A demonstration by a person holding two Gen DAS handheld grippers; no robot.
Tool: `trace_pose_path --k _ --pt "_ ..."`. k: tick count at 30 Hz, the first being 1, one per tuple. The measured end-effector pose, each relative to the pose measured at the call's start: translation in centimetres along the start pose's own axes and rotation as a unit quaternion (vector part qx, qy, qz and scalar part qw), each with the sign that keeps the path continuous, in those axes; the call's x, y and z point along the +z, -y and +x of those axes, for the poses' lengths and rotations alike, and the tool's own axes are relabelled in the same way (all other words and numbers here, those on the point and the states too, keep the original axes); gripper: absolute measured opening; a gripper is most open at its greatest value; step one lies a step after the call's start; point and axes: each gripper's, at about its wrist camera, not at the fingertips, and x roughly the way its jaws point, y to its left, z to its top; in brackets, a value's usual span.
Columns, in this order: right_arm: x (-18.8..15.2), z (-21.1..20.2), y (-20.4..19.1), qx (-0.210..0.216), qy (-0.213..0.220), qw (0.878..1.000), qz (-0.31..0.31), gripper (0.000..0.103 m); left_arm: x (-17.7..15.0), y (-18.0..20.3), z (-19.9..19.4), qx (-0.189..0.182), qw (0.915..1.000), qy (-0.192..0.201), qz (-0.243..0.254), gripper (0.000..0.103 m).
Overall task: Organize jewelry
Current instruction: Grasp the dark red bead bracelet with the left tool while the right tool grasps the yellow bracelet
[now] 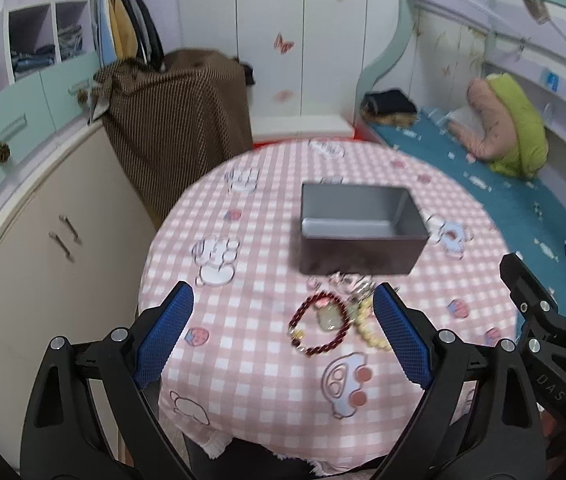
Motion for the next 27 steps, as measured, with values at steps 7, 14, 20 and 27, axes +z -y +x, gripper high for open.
trace_pose_path --k 7,14,20,27 --pt "-1.6 3.7 -1.1 0.004 -0.065 0.998 -0.017 0.096 -1.5 -0.3 4.5 -0.003 0.9981 -0.061 0.008 0.092" --pt "-3.0 7.3 -1.8 0.01 -0.123 0.992 -0.034 0.096 -2.5 -0.5 8.6 -0.005 0.9926 -0.121 0.005 0.092" --pt "-4.1 9.4 -2.3 0.012 -0.152 0.987 -0.04 0.096 -2.9 -0.9 10.9 0.008 0.9907 -0.136 0.011 0.091" --pt "-4.6 11.0 -2.9 0.011 -0.17 0.984 -0.056 0.095 -3.8 -1.3 13.3 -0.008 0.9874 -0.158 0.01 0.09"
